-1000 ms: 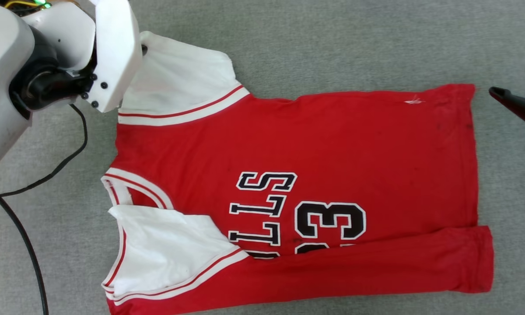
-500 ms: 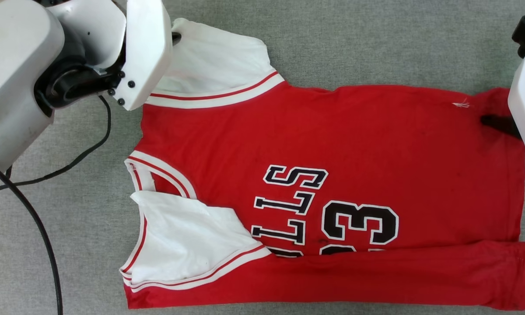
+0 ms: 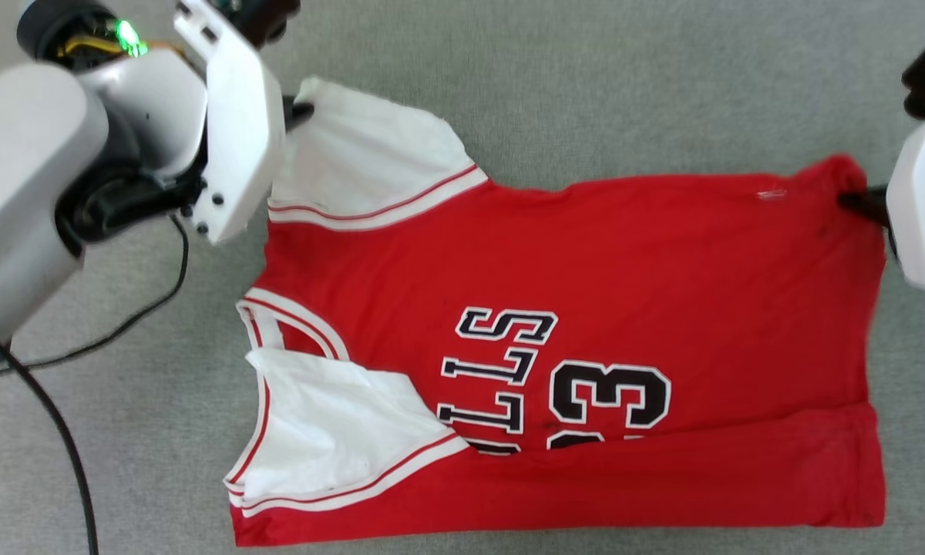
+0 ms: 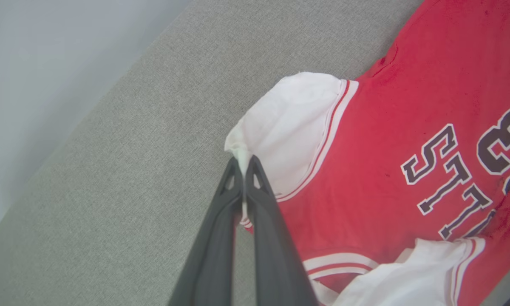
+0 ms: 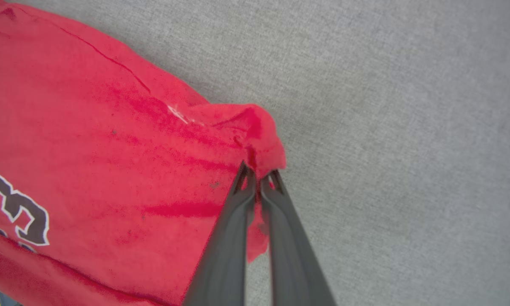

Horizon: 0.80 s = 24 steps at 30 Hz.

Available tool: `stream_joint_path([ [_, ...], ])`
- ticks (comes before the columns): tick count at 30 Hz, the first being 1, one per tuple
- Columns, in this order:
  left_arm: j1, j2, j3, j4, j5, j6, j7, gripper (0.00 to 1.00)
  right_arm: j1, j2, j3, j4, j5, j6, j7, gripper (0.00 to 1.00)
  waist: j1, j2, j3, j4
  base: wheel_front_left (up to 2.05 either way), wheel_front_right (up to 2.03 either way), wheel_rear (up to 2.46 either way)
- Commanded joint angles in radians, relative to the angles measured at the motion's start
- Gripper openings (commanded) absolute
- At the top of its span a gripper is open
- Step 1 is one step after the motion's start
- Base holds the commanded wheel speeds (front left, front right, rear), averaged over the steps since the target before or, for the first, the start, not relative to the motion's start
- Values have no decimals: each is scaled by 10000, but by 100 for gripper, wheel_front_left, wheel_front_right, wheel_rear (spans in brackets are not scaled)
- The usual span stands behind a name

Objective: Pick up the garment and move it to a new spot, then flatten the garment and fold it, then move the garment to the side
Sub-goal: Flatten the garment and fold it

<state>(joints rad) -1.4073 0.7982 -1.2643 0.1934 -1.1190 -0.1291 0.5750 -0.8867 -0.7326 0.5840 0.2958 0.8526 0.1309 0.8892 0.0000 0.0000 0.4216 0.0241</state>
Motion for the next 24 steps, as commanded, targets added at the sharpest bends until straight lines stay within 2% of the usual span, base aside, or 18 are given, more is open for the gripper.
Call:
stream_joint_path([
  [1,321,114,-59,-148,16,1,-104,0,374,-151,117,-79,107,-4,-160,0,0,0,-642,-12,0,0,0],
  [11,2226,902,-126,-1169,-165,30,-791,0,1994,-612,686,-538,556,-4,-1224,0,0,0,-2056,5,0,0,0],
  [24,5822,2166,-160,-3112,-279,1038,-1194,0,4705,-1186,971,-1074,1176,-4,-2594,0,0,0,-3084,21,0,0,0],
])
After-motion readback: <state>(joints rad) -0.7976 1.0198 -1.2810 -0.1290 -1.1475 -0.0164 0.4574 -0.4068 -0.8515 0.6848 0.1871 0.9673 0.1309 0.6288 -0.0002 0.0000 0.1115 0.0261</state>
